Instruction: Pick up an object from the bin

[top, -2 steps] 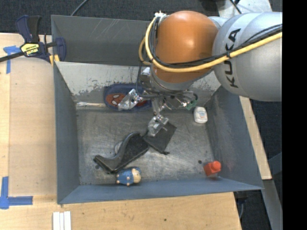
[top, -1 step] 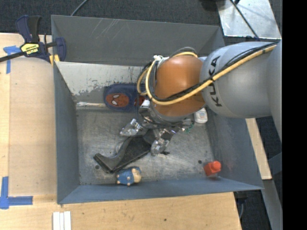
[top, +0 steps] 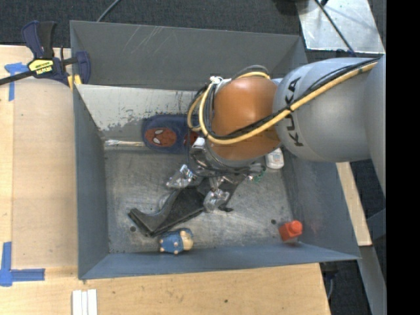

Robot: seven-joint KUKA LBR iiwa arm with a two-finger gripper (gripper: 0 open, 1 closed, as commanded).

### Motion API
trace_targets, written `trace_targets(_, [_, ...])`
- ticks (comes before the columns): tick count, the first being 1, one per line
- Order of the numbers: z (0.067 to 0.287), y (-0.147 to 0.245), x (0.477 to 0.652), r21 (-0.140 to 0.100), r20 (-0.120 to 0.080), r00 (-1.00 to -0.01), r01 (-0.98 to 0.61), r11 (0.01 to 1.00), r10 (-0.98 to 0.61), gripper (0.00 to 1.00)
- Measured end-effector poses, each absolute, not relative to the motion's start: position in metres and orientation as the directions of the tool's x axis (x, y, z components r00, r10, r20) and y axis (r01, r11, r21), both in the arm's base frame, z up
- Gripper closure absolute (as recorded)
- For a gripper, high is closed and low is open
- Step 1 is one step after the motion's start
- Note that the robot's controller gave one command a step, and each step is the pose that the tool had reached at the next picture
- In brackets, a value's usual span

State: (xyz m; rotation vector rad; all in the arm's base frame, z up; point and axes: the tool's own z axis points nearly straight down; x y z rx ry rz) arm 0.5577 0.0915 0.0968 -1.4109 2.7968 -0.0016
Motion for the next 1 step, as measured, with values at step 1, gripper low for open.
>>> trace_targets(1, [0.2412,0.1033,0.5592,-0.004,-0.003,-0.599,-0.801,0.599,-0.801,1.00])
